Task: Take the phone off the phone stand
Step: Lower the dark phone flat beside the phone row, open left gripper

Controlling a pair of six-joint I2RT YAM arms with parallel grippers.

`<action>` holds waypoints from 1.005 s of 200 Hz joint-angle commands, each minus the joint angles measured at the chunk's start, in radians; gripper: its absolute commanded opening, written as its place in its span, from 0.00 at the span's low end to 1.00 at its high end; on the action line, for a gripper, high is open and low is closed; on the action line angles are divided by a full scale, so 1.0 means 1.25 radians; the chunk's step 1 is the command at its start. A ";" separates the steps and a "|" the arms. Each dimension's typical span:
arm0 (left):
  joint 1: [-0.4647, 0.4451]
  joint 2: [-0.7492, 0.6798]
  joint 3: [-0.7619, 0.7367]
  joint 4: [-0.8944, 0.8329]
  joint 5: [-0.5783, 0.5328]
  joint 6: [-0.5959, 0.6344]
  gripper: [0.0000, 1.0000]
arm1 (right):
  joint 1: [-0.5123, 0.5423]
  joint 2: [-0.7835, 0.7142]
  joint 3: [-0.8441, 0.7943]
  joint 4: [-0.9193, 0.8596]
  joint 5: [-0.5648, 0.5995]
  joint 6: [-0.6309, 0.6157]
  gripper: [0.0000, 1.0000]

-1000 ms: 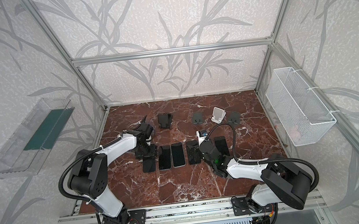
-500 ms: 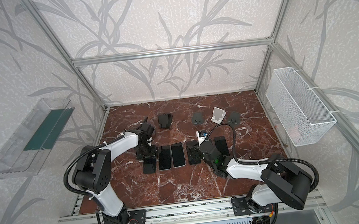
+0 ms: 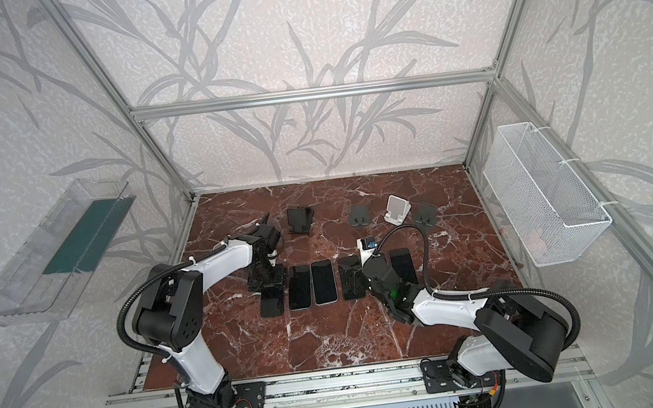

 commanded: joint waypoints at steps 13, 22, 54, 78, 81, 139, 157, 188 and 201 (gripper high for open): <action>-0.002 0.009 0.003 -0.025 0.010 -0.007 0.73 | -0.003 0.001 0.002 0.015 -0.014 0.002 0.92; -0.002 0.009 0.003 -0.023 0.011 -0.009 0.73 | -0.004 0.002 0.003 0.016 -0.017 0.002 0.92; -0.005 0.023 0.014 -0.022 0.035 -0.016 0.74 | -0.004 0.002 0.004 0.013 -0.016 0.000 0.92; -0.005 0.028 0.020 -0.029 0.031 -0.017 0.75 | -0.004 0.012 0.006 0.017 -0.019 0.003 0.92; -0.005 0.027 0.020 -0.028 0.029 -0.017 0.75 | -0.004 0.015 0.007 0.017 -0.021 0.004 0.92; -0.006 0.003 0.022 -0.036 0.012 -0.027 0.81 | -0.004 0.030 0.015 0.014 -0.033 0.004 0.92; -0.005 -0.011 0.024 -0.036 0.012 -0.027 0.84 | -0.004 0.030 0.015 0.014 -0.030 0.002 0.92; -0.005 -0.042 0.020 -0.035 0.002 -0.021 0.86 | -0.004 0.032 0.015 0.014 -0.034 0.004 0.92; -0.005 -0.059 0.020 -0.032 0.003 -0.019 0.86 | -0.004 0.032 0.015 0.014 -0.035 0.005 0.92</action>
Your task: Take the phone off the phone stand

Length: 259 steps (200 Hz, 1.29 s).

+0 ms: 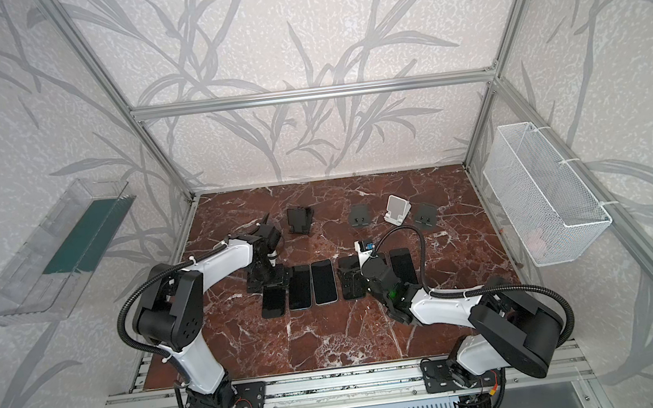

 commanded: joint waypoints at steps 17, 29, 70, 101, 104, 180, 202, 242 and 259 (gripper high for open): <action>-0.002 -0.076 0.018 -0.016 -0.003 0.012 0.88 | -0.004 0.008 0.015 0.011 -0.003 0.005 0.92; -0.002 -0.095 0.020 -0.016 -0.005 0.013 0.91 | -0.004 0.006 0.015 0.011 -0.002 0.005 0.92; -0.002 -0.189 0.033 -0.014 -0.018 0.017 0.99 | -0.004 0.001 0.013 0.008 0.005 0.001 0.92; -0.004 -0.319 0.037 0.028 -0.025 0.032 0.99 | -0.004 0.001 0.013 0.009 0.009 0.000 0.92; -0.005 -0.334 0.037 0.035 -0.028 0.033 0.99 | -0.004 0.001 0.013 0.009 0.009 0.000 0.92; -0.008 -0.628 -0.064 0.190 -0.355 -0.010 0.99 | -0.004 0.000 0.011 0.009 0.015 0.002 0.92; -0.008 -0.724 -0.263 0.469 -0.386 0.082 0.99 | -0.004 0.001 0.012 0.009 0.014 0.006 0.92; -0.002 -0.732 -0.723 1.258 -0.580 0.319 0.99 | -0.004 -0.004 0.009 0.007 0.021 0.005 0.92; 0.004 -0.640 -0.763 1.374 -0.685 0.343 0.99 | -0.004 -0.003 0.009 0.007 0.019 0.005 0.92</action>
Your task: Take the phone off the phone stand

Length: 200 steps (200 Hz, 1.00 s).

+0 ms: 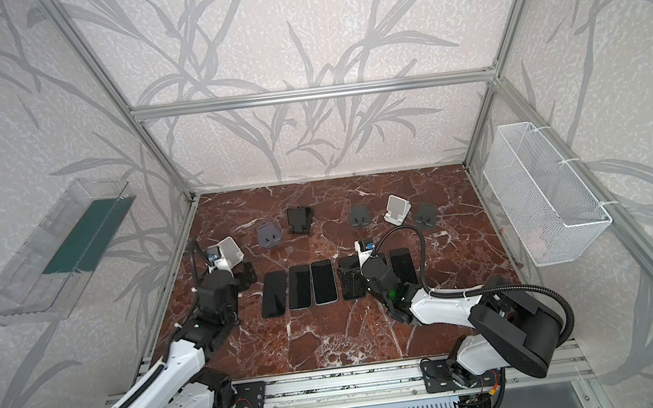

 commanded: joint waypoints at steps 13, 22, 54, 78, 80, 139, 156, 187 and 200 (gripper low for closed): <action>0.018 0.146 -0.044 0.453 -0.179 0.145 0.99 | -0.004 -0.001 0.010 0.009 0.013 0.004 0.92; 0.031 0.198 -0.046 0.495 -0.154 0.130 0.99 | -0.004 -0.001 0.012 0.007 0.015 0.002 0.92; 0.074 0.407 -0.054 0.711 -0.102 0.157 0.99 | -0.005 -0.006 0.010 0.003 0.031 -0.008 0.92; 0.097 0.554 -0.039 0.857 -0.123 0.168 0.99 | -0.005 -0.007 0.010 0.002 0.030 -0.008 0.92; 0.102 0.560 -0.031 0.856 -0.116 0.172 0.99 | -0.006 -0.007 0.011 0.001 0.029 -0.009 0.92; 0.201 0.538 -0.012 0.707 0.131 0.100 0.99 | -0.006 -0.006 0.010 0.003 0.021 0.000 0.92; 0.236 0.576 -0.007 0.756 0.193 0.097 0.99 | -0.005 -0.006 0.010 0.003 0.018 0.000 0.92; 0.244 0.563 0.016 0.693 0.189 0.084 0.99 | -0.005 -0.015 0.008 -0.002 0.032 -0.012 0.92; 0.245 0.550 0.034 0.638 0.189 0.076 0.99 | -0.005 -0.016 0.008 -0.004 0.034 -0.017 0.92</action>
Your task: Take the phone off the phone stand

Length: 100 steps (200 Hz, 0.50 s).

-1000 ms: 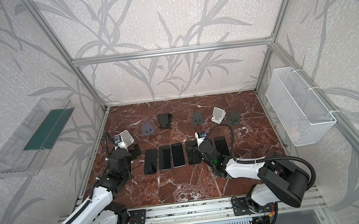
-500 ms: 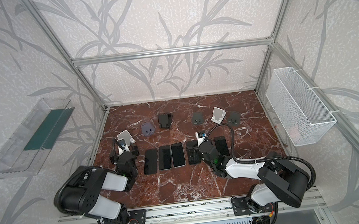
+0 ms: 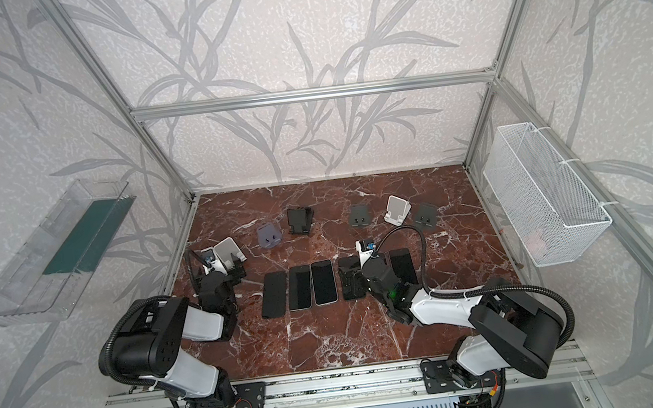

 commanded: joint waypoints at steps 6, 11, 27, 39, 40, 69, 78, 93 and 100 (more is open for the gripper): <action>0.005 -0.011 0.049 -0.077 0.035 -0.015 0.99 | -0.002 -0.014 0.009 -0.002 0.020 -0.015 0.92; 0.005 -0.008 0.058 -0.089 0.031 -0.013 0.99 | -0.002 -0.012 0.009 -0.001 0.021 -0.016 0.92; 0.004 -0.013 0.090 -0.156 0.008 -0.025 0.99 | -0.002 -0.006 0.012 -0.002 0.023 -0.024 0.92; 0.004 -0.011 0.090 -0.154 0.005 -0.024 0.99 | -0.002 -0.008 0.012 -0.001 0.028 -0.036 0.92; 0.004 -0.010 0.090 -0.153 0.004 -0.023 0.99 | -0.002 -0.008 0.012 -0.001 0.030 -0.037 0.92; 0.003 -0.009 0.091 -0.152 0.005 -0.022 0.99 | -0.002 -0.029 -0.012 0.033 0.079 -0.082 0.92; 0.004 -0.011 0.091 -0.154 0.005 -0.023 0.99 | -0.002 -0.024 -0.022 0.057 0.102 -0.094 0.92; 0.004 -0.011 0.090 -0.154 0.006 -0.023 0.99 | -0.013 -0.010 -0.026 0.054 0.148 -0.025 0.94; 0.004 -0.011 0.091 -0.154 0.004 -0.023 0.99 | -0.018 -0.008 -0.022 0.045 0.142 0.006 0.94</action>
